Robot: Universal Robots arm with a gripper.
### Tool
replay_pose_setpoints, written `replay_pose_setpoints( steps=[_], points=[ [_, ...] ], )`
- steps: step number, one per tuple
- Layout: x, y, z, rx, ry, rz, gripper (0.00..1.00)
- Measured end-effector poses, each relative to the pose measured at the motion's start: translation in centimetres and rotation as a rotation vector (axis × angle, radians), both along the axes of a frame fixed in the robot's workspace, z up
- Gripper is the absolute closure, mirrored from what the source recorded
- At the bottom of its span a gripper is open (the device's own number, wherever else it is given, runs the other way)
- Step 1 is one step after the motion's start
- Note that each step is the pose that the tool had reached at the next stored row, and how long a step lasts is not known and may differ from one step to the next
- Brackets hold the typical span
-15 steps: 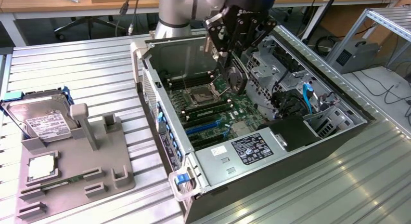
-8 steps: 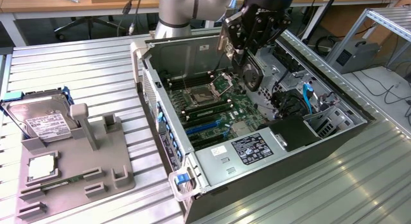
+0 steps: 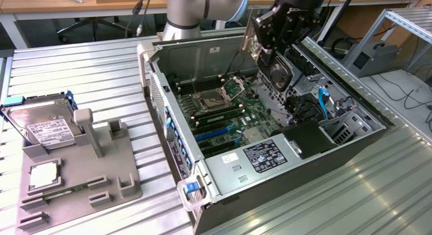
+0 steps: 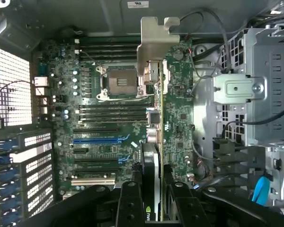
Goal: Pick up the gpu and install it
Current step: 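Pick up the gpu and move the gpu toward the slot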
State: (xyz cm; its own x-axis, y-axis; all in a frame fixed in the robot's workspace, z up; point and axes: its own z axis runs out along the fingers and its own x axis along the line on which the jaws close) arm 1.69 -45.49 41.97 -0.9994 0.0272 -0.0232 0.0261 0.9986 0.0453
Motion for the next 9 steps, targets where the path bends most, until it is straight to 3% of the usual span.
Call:
replay_pose_setpoints(
  steps=[9],
  points=[
    [3.5, 0.04, 0.00, 0.0000, 0.0000, 0.013, 0.73]
  ],
)
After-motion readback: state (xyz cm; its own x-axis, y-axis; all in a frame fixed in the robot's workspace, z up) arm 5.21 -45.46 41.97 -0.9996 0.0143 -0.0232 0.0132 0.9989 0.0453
